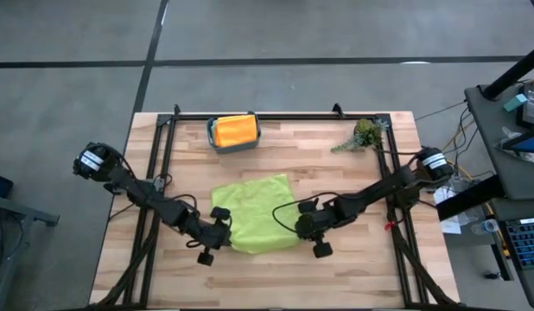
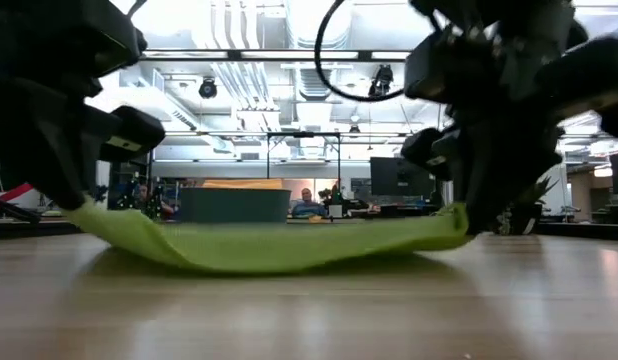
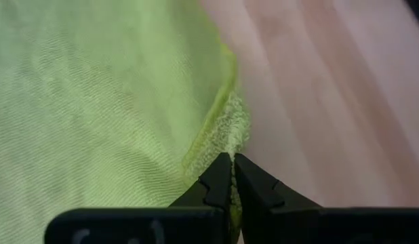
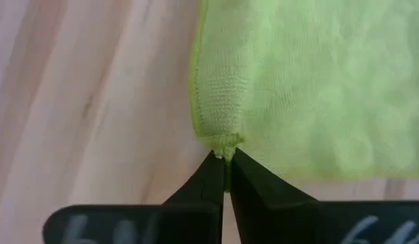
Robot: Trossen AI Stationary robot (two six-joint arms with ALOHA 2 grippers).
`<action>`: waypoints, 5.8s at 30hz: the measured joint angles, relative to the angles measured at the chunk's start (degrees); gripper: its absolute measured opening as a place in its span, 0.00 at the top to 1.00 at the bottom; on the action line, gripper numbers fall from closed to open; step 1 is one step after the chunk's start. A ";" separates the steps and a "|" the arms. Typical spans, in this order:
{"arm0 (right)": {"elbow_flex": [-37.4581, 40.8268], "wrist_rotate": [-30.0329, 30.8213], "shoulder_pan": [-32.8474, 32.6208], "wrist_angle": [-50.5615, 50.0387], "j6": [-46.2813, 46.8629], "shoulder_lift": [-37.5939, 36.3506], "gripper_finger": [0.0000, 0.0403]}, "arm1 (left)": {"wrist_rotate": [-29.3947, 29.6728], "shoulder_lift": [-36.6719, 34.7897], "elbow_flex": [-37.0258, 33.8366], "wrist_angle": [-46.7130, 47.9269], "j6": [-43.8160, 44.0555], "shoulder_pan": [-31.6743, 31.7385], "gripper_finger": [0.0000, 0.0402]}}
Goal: Fold microfiber towels
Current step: Fold the light green microfiber towel
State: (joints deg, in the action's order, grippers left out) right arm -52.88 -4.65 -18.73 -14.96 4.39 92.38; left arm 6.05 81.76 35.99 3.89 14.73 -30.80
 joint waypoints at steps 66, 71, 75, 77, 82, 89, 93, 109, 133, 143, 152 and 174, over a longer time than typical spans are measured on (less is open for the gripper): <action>-0.24 -2.78 -4.01 -1.47 8.56 -2.28 0.98 | -0.97 15.45 2.69 -18.22 15.98 -6.50 1.00; -0.24 -2.74 -3.99 -1.43 8.50 -2.28 0.98 | -0.95 14.78 2.69 -18.29 13.21 -6.72 1.00; -0.26 -2.67 -3.99 -0.82 7.74 -2.37 0.98 | -0.97 12.75 2.74 -18.26 10.09 -6.80 1.00; -0.60 -2.69 -4.03 -1.20 7.84 -2.72 0.98 | -0.97 11.06 2.75 -18.20 10.32 -6.86 1.00; -1.69 -2.78 -5.22 -1.80 9.13 -3.87 0.98 | 0.43 6.42 2.75 -17.36 11.66 -8.84 1.00; -3.80 -1.32 -4.95 -3.57 7.36 -4.42 0.98 | 5.14 -0.62 2.60 -3.45 12.05 -9.75 1.00; -5.51 3.09 -4.08 -6.37 6.94 -4.84 0.98 | 7.63 -4.33 1.97 3.41 15.29 -9.76 1.00; -6.52 18.26 8.06 -10.92 0.52 -4.06 0.98 | 20.63 -9.92 0.28 19.71 16.17 -3.10 1.00; -6.19 21.40 14.00 -7.32 -1.34 0.30 0.88 | 21.94 -8.35 -2.93 21.10 16.45 4.90 1.00; -7.09 21.31 14.73 -9.81 -1.47 0.08 0.69 | 25.91 -8.35 -3.85 21.36 15.89 7.16 0.85; -8.76 23.17 16.96 -13.37 -4.01 -0.37 0.63 | 25.95 -8.42 -3.84 25.48 15.98 7.56 0.66; -6.51 16.13 17.36 9.08 -1.21 -0.40 0.71 | 20.62 -8.27 -4.22 -1.45 9.99 7.58 0.64</action>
State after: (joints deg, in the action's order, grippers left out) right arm -59.40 11.49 -1.37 -5.88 3.18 91.98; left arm 26.67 73.49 31.77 2.45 24.72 -23.22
